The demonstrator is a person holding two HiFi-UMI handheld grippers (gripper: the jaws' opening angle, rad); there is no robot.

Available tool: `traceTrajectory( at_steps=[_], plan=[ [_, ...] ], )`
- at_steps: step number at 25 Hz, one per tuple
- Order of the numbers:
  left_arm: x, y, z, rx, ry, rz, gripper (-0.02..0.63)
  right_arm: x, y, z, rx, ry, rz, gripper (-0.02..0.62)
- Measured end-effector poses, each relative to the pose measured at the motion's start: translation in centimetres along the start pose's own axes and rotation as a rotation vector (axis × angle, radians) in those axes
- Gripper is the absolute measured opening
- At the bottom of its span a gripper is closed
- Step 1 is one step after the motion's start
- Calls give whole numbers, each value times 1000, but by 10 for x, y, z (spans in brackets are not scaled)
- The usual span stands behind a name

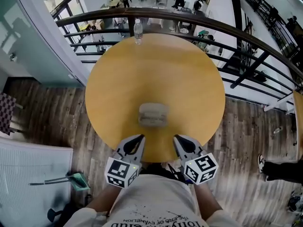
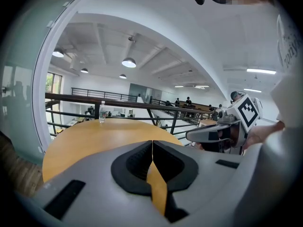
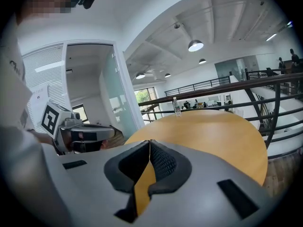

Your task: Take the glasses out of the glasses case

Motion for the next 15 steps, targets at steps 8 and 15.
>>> traceTrajectory(
  at_steps=[8, 15],
  plan=[
    [-49, -32, -53, -10, 49, 22, 25, 15, -62, -38, -48, 7, 2, 26],
    [-94, 46, -111, -5, 101, 89, 25, -55, -82, -85, -93, 49, 79, 26]
  ],
)
Point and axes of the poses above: the fingertips, and each gripper's own axes: x backward along the fingers, y to its left, z out of its underside, the point moved 10 cm from there along x, backward along the fingers, and after that the axes turned 9 degrees about x, right-handed, at the moved point
